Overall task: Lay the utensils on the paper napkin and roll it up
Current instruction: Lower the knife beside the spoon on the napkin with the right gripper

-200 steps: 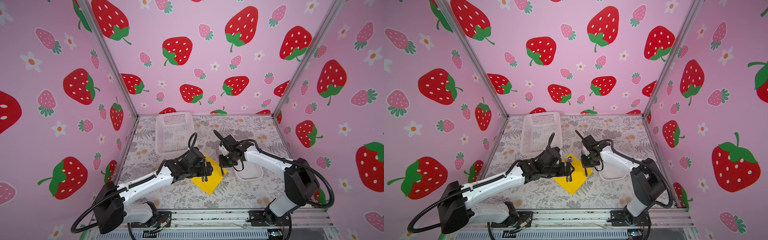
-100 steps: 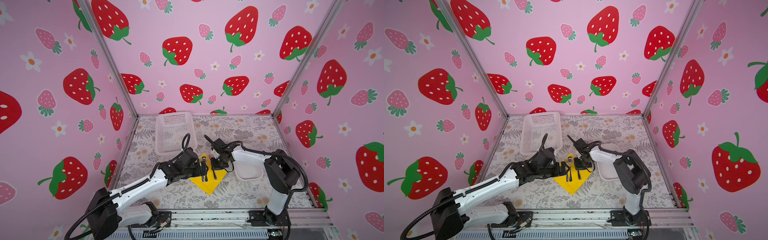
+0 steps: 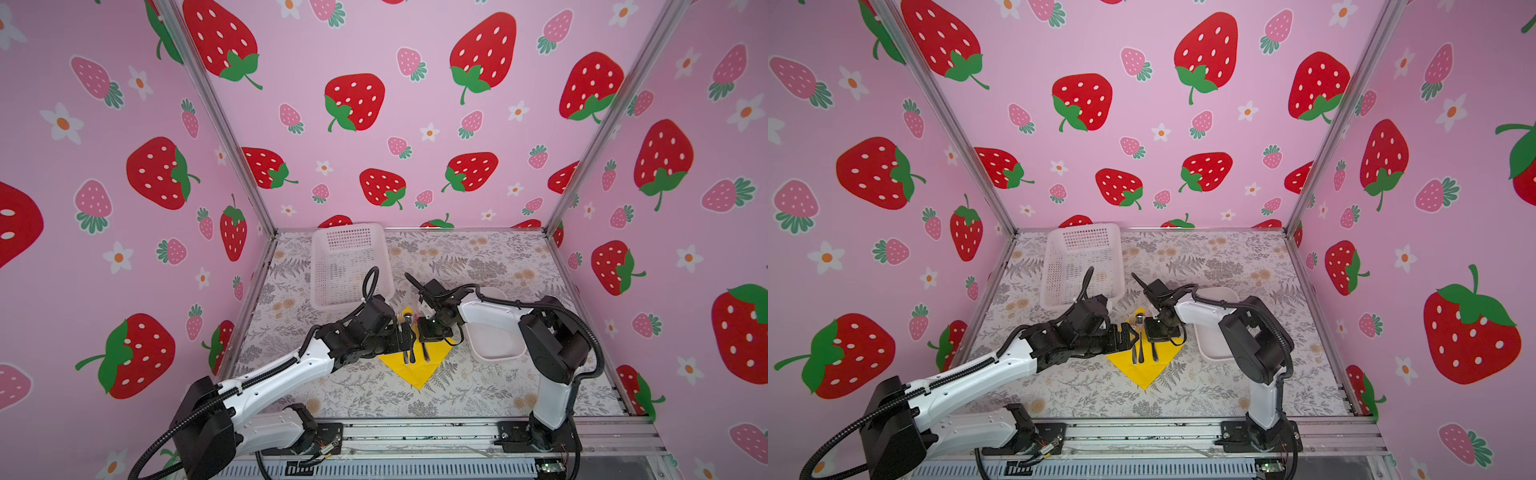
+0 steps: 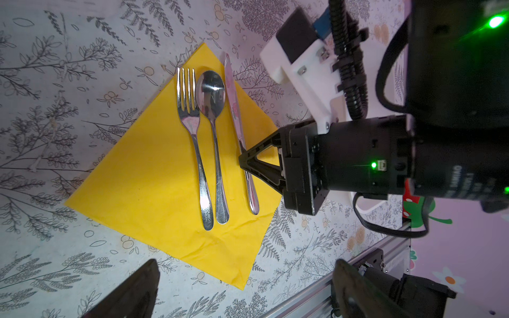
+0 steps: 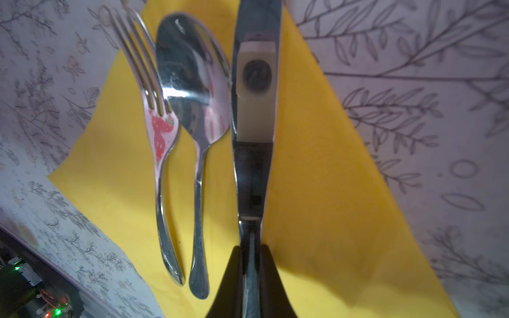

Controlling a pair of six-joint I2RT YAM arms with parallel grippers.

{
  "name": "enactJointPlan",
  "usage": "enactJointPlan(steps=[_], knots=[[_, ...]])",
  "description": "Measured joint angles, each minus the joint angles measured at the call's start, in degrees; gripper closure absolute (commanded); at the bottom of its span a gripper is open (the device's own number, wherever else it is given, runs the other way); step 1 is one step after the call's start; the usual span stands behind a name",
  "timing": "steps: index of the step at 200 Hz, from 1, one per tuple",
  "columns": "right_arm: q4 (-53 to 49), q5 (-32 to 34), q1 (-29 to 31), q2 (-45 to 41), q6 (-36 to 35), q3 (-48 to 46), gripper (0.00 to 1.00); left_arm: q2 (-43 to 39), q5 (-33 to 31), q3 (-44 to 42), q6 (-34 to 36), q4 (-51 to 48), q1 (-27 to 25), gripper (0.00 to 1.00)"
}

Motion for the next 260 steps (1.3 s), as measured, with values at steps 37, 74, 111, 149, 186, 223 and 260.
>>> enactJointPlan(steps=[37,74,111,149,186,223,260], knots=[[0.22,-0.24,0.00,0.20,0.50,0.00,0.83,0.02,0.00,-0.11,0.00,-0.04,0.04,0.01],[0.74,-0.79,0.00,0.20,0.76,-0.02,0.82,0.00,0.04,-0.22,-0.02,0.02,0.11,0.01],[1.68,-1.27,0.00,0.20,0.96,-0.17,0.82,-0.09,0.39,-0.61,-0.39,0.04,0.11,0.01],[1.88,-1.53,0.00,0.20,0.98,-0.31,0.83,-0.17,0.39,-0.63,-0.61,0.04,0.15,0.01],[1.88,-1.60,0.00,0.20,1.84,-0.46,0.83,-0.17,0.39,-0.63,-0.85,0.04,0.15,0.01],[2.03,-1.90,0.00,0.20,2.29,-0.68,0.82,-0.17,0.44,-0.63,-1.01,0.04,0.15,0.01],[2.73,-2.75,0.00,0.17,2.47,-1.03,0.82,-0.17,0.57,-0.63,-1.01,0.04,0.15,0.01]])
